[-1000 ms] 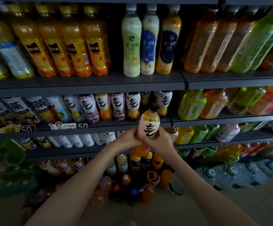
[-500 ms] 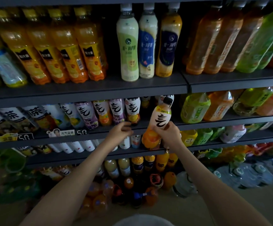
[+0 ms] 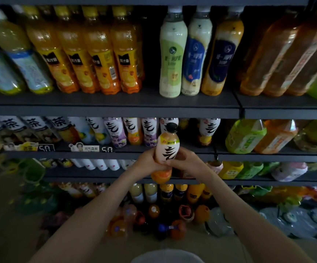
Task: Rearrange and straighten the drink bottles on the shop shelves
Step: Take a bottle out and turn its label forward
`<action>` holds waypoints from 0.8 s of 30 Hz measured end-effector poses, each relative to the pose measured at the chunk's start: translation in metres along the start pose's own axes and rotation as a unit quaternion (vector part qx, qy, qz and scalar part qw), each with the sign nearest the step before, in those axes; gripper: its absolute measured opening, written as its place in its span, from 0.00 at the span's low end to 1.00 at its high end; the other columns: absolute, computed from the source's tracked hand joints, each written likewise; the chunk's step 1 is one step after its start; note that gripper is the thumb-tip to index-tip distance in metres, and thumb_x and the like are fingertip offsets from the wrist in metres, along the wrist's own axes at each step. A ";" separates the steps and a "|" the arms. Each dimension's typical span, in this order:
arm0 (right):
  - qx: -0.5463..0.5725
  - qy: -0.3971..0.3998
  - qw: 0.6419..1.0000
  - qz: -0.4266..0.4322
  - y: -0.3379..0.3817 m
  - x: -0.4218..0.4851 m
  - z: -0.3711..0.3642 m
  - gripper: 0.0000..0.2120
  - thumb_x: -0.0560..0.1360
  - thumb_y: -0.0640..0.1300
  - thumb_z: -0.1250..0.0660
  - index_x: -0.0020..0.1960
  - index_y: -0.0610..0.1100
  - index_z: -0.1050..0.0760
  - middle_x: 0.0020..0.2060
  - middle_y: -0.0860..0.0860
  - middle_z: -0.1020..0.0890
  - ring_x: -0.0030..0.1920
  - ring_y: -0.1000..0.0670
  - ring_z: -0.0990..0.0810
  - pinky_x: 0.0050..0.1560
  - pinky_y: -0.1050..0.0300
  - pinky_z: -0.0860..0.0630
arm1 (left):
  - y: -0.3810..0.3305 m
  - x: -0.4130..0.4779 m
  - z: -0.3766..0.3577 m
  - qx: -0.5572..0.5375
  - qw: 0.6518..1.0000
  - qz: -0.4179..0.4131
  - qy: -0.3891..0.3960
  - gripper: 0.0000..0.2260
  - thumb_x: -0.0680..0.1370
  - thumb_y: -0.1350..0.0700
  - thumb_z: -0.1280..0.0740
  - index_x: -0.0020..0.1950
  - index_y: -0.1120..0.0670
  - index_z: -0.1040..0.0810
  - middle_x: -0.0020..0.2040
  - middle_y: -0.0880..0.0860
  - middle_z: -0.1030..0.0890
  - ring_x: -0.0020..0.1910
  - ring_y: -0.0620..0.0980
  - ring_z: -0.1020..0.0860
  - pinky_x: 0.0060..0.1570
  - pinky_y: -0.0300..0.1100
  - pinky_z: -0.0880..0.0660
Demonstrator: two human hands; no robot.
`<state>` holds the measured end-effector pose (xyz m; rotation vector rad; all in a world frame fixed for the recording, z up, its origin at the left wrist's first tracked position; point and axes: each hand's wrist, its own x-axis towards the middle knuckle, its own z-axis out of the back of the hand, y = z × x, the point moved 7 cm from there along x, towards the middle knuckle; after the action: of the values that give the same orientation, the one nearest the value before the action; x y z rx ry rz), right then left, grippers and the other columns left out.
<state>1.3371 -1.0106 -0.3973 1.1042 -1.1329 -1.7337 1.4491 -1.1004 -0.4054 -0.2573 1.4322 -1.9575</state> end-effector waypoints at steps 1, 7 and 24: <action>0.006 0.012 1.000 -0.001 -0.002 0.002 -0.001 0.22 0.69 0.47 0.25 0.61 0.47 0.25 0.53 0.49 0.17 0.52 0.52 0.19 0.54 0.51 0.21 | 0.006 -0.004 0.002 -0.030 0.999 0.013 -0.007 0.27 0.65 0.57 0.21 0.61 0.50 0.26 0.57 0.48 0.20 0.56 0.46 0.22 0.53 0.42 0.24; -0.068 -0.170 0.982 -0.045 -0.004 0.024 0.031 0.21 0.74 0.50 0.31 0.65 0.47 0.30 0.55 0.50 0.21 0.52 0.53 0.23 0.54 0.53 0.24 | 0.038 -0.017 0.033 -0.109 0.988 0.078 -0.076 0.31 0.68 0.59 0.22 0.67 0.51 0.30 0.57 0.47 0.21 0.57 0.49 0.22 0.55 0.45 0.25; -0.104 -0.380 0.915 0.087 -0.020 0.095 0.018 0.29 0.68 0.50 0.25 0.60 0.35 0.33 0.57 0.41 0.25 0.56 0.42 0.25 0.51 0.49 0.23 | 0.100 0.019 0.045 -0.157 0.978 0.006 -0.135 0.26 0.66 0.59 0.22 0.61 0.50 0.26 0.56 0.48 0.20 0.56 0.48 0.22 0.58 0.50 0.25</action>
<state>1.2864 -1.0865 -0.4352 0.1576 -1.3909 -2.1361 1.4998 -1.1627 -0.4828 -0.6323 1.5478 -1.6063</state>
